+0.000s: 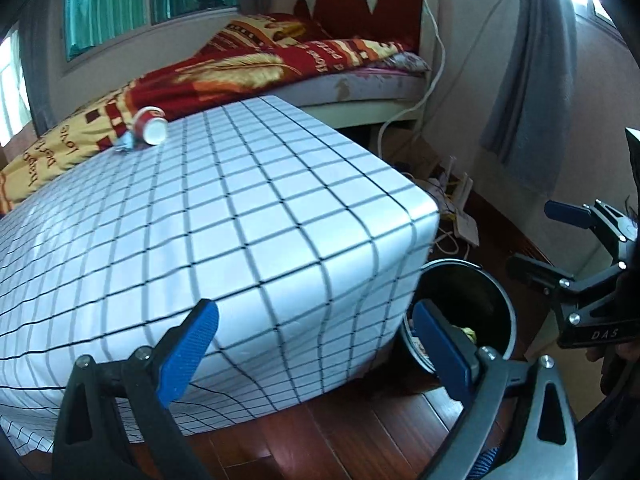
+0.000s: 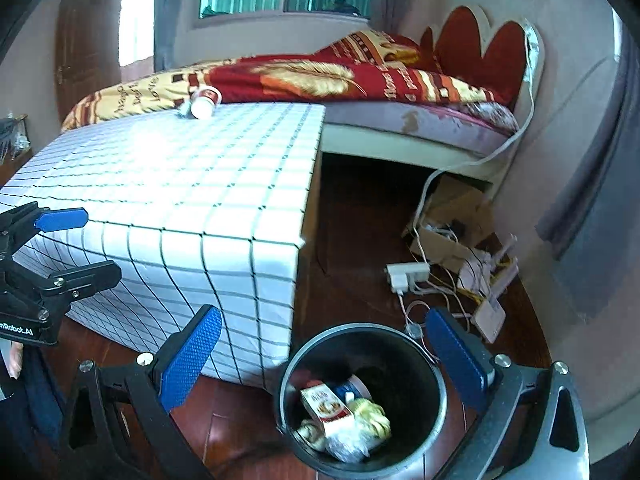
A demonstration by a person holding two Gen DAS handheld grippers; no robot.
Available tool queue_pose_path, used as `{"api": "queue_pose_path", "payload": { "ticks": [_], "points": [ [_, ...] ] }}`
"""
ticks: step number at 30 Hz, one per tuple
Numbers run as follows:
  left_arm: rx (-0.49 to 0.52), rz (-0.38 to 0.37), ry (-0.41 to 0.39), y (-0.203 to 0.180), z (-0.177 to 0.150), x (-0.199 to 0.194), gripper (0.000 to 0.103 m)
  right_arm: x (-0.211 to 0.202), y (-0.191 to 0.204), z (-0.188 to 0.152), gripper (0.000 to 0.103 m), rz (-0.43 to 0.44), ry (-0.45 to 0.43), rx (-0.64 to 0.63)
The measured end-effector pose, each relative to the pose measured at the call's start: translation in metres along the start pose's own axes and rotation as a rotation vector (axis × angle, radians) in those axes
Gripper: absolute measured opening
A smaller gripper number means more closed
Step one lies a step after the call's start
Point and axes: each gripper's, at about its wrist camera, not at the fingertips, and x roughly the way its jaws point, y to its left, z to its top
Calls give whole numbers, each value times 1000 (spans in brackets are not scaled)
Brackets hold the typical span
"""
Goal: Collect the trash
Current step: 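Move both empty tools back over the mattress toward the red cup, then grasp the red paper cup with the right tool while the left grasps the blue tissue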
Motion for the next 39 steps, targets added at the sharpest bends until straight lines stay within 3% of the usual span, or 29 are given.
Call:
{"api": "queue_pose_path", "payload": {
  "ticks": [15,19,23,26,30,35,39],
  "points": [
    [-90,142,-44,84,4,-22,99,14,64,53,103,149,-101,-41],
    [-105,201,-59,116,14,-29,99,30,83,71,103,239,-48,-37],
    [-111,240,-61,149,27,-31,99,38,113,94,103,239,-22,-95],
    [-110,273,-43,177,39,-28,99,51,123,116,103,291,-12,-79],
    [-146,291,-15,225,56,-6,98,82,145,161,103,279,-52,-111],
    [-211,280,0,286,79,44,79,152,173,220,103,292,-53,-132],
    [-224,298,1,319,100,80,79,210,193,264,99,312,-40,-138]
  ]
}}
